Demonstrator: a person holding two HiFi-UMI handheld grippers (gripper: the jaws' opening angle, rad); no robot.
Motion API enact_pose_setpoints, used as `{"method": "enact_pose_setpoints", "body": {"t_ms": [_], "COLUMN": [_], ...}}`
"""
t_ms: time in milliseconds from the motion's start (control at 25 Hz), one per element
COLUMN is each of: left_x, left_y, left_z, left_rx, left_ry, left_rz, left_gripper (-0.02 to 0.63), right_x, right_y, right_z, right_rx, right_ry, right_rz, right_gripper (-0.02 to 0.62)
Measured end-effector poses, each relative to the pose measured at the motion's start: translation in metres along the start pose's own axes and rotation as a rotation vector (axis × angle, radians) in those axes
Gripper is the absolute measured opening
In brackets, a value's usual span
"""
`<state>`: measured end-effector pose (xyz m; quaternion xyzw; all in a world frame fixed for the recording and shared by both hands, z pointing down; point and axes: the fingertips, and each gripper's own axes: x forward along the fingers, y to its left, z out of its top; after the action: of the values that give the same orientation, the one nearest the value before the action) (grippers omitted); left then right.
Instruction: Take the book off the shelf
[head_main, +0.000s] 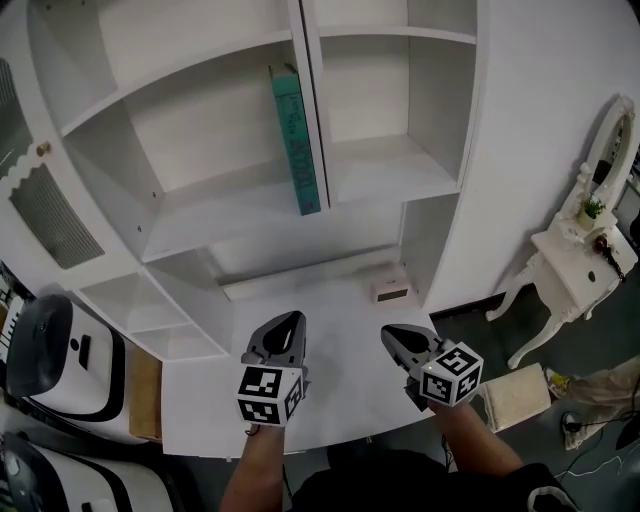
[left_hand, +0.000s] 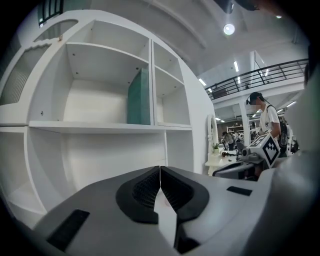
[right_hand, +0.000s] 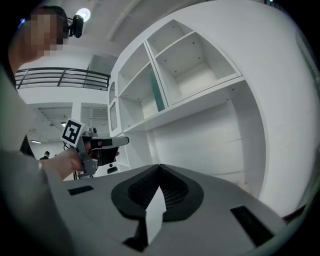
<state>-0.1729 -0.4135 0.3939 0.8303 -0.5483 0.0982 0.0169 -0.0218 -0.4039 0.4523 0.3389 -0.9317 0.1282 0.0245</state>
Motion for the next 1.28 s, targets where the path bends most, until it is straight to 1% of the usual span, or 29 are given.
{"method": "enact_pose_setpoints", "body": {"t_ms": [160,240,320,440,480,600,720,800,880,960,1120,1280], "left_x": [0.013,0.020,0.029,0.043,0.048,0.062,0.075,0.084,0.094,0.103,0.117,0.127], "left_y": [0.015,0.014,0.012,0.015,0.014,0.016,0.020,0.020,0.020,0.025,0.041,0.044], "left_z": [0.015,0.028,0.043,0.068,0.077,0.104,0.126,0.136,0.145,0.153,0.162,0.164], "left_rx": [0.010,0.019,0.038,0.044,0.046,0.073,0.080,0.106,0.132,0.139,0.141,0.149], "left_ry": [-0.030,-0.053,-0.072,-0.080,-0.086,-0.113,-0.133,-0.126,-0.118,-0.111,-0.083,-0.059], "left_rz": [-0.020,-0.038,-0.039,-0.024,-0.022,0.007,0.032,0.031,0.024,0.025,0.047,0.018], "left_gripper": [0.011,0.012,0.019,0.092,0.108,0.135,0.160,0.182,0.220,0.250,0.259,0.259], "right_x": [0.021,0.025,0.030,0.037,0.037,0.037,0.038,0.037,0.037,0.037,0.034,0.030], "right_y": [0.006,0.005,-0.001,-0.009,-0.011,-0.020,-0.027,-0.030,-0.032,-0.033,-0.038,-0.047], "right_z": [0.014,0.020,0.026,0.037,0.042,0.052,0.054,0.057,0.059,0.060,0.058,0.053], "right_rx": [-0.018,-0.025,-0.024,-0.029,-0.037,-0.053,-0.053,-0.056,-0.050,-0.045,-0.025,0.000], "right_ry": [-0.012,-0.015,-0.017,-0.017,-0.020,-0.023,-0.012,-0.016,-0.026,-0.032,-0.043,-0.055], "right_rz": [0.004,0.012,0.020,0.041,0.051,0.063,0.082,0.090,0.093,0.098,0.092,0.067], "right_gripper": [0.015,0.014,0.014,0.014,0.014,0.014,0.014,0.015,0.014,0.014,0.014,0.014]}}
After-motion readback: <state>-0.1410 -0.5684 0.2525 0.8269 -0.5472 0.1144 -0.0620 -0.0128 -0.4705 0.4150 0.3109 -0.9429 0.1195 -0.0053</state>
